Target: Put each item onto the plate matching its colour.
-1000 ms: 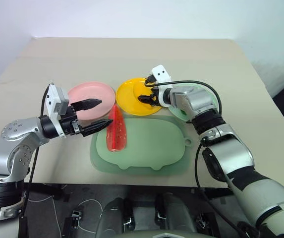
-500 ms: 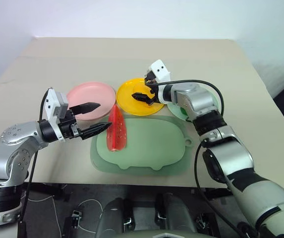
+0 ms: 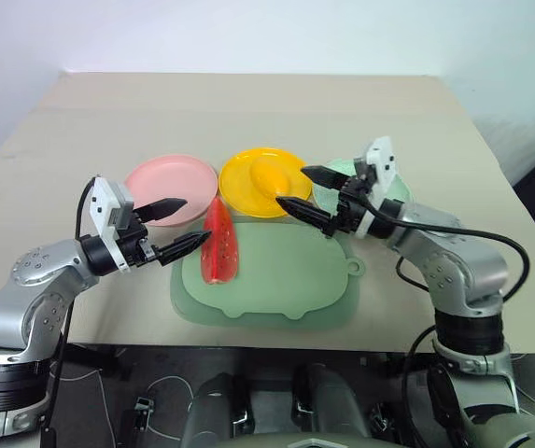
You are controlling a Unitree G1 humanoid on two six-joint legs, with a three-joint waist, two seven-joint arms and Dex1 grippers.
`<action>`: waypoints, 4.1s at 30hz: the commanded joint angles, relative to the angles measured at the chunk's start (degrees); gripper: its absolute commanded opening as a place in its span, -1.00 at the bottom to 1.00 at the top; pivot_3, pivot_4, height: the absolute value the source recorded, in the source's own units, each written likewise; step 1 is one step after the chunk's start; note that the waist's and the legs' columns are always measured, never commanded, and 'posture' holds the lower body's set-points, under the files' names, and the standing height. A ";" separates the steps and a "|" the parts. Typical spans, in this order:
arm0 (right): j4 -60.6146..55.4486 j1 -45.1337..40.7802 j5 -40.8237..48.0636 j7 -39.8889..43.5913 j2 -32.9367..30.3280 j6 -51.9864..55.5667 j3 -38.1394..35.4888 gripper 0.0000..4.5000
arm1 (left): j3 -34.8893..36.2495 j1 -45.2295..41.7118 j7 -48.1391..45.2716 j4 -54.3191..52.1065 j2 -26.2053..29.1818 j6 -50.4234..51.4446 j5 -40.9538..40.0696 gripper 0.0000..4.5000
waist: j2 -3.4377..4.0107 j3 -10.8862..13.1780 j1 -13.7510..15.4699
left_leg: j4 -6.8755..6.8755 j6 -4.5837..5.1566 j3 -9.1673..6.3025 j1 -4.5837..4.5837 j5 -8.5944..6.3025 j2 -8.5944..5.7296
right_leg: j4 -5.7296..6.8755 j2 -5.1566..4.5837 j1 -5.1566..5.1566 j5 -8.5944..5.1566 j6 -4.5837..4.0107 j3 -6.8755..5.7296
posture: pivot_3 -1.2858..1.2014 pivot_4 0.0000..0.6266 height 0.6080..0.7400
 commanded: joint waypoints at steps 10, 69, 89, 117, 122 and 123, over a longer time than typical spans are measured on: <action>-4.43 1.90 4.01 -1.38 -3.81 0.98 -0.42 0.99 | 3.04 1.40 15.17 -9.44 -3.18 8.58 -3.85 1.00 | 0.00 0.00 0.10 | 0.00 0.02 -0.01 0.01 0.01 0.00 | 0.00 0.01 0.02 0.00 0.01 0.00 | 0.03 -0.52 0.33; -3.56 7.89 2.98 -0.54 -12.36 -6.21 1.46 1.00 | -5.21 -17.64 40.78 -13.56 -11.08 53.60 0.28 -0.10 | -0.09 -0.04 1.76 | 0.14 0.09 -0.13 0.22 0.04 -0.05 | -0.01 0.00 0.37 0.00 0.01 -0.02 | 0.03 -0.52 0.33; -4.17 9.12 2.72 0.15 -11.98 -7.12 2.78 1.00 | -8.62 -35.28 34.30 22.43 -6.68 22.40 17.37 -0.11 | -0.11 -0.03 1.96 | 0.19 0.08 -0.12 0.18 0.03 -0.07 | 0.00 -0.05 0.35 0.00 0.01 -0.04 | 0.03 -0.52 0.33; -4.34 9.87 1.93 -0.50 -12.86 -7.91 1.53 1.00 | -6.76 -31.62 27.38 19.87 -5.58 17.08 21.62 0.98 | -0.12 -0.02 1.61 | 0.39 0.26 -0.15 0.06 0.08 -0.02 | 0.15 -0.04 0.24 0.00 0.01 -0.05 | 0.03 -0.52 0.33; -4.27 10.38 2.30 -0.94 -12.46 -8.46 0.42 1.00 | 1.01 -22.51 17.28 9.72 -5.94 6.95 13.74 0.98 | -0.12 -0.02 1.59 | 0.42 0.19 -0.15 0.06 0.02 -0.02 | 0.17 -0.06 0.23 0.00 0.01 -0.05 | 0.03 -0.52 0.33; -4.23 10.48 2.33 -1.03 -12.30 -8.73 0.18 1.00 | 2.07 -20.47 15.19 7.98 -5.77 4.87 12.54 0.98 | -0.12 -0.02 1.58 | 0.43 0.19 -0.15 0.05 0.01 -0.02 | 0.18 -0.06 0.23 0.00 0.01 -0.05 | 0.03 -0.52 0.33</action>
